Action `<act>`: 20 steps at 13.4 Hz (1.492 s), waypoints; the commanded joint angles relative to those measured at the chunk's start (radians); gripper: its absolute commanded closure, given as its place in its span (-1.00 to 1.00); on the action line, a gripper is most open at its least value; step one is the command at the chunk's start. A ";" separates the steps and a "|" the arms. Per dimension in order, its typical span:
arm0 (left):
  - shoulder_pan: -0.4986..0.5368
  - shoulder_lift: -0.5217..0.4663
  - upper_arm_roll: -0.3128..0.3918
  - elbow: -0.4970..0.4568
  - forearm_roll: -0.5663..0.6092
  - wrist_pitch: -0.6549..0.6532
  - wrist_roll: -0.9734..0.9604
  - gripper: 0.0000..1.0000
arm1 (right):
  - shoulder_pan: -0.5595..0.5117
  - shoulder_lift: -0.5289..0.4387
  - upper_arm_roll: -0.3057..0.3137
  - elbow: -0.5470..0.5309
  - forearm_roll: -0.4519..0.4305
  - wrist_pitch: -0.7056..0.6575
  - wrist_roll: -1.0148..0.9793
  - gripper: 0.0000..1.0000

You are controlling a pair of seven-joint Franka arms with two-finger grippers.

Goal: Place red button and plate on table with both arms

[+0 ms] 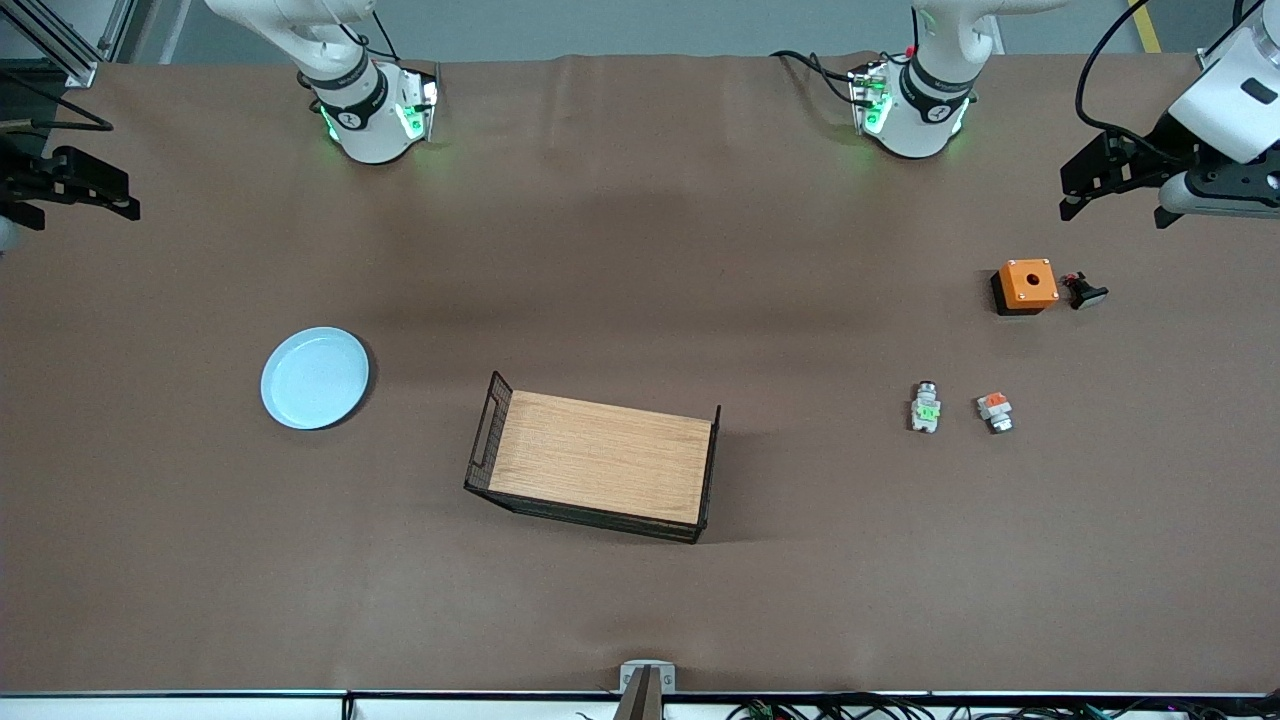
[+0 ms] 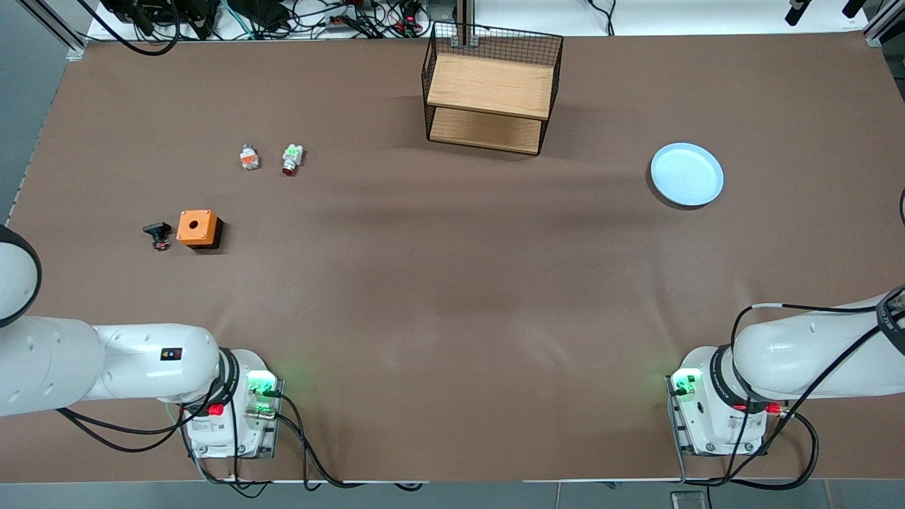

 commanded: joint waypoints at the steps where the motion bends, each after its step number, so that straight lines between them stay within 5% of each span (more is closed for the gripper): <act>1: -0.007 -0.019 0.003 -0.003 -0.010 -0.021 -0.007 -1.00 | -0.010 -0.009 0.003 -0.006 0.014 0.007 -0.009 -1.00; 20: -0.065 -0.018 0.060 -0.003 -0.018 -0.057 -0.007 -1.00 | -0.040 -0.054 0.003 -0.068 0.046 0.067 0.069 -1.00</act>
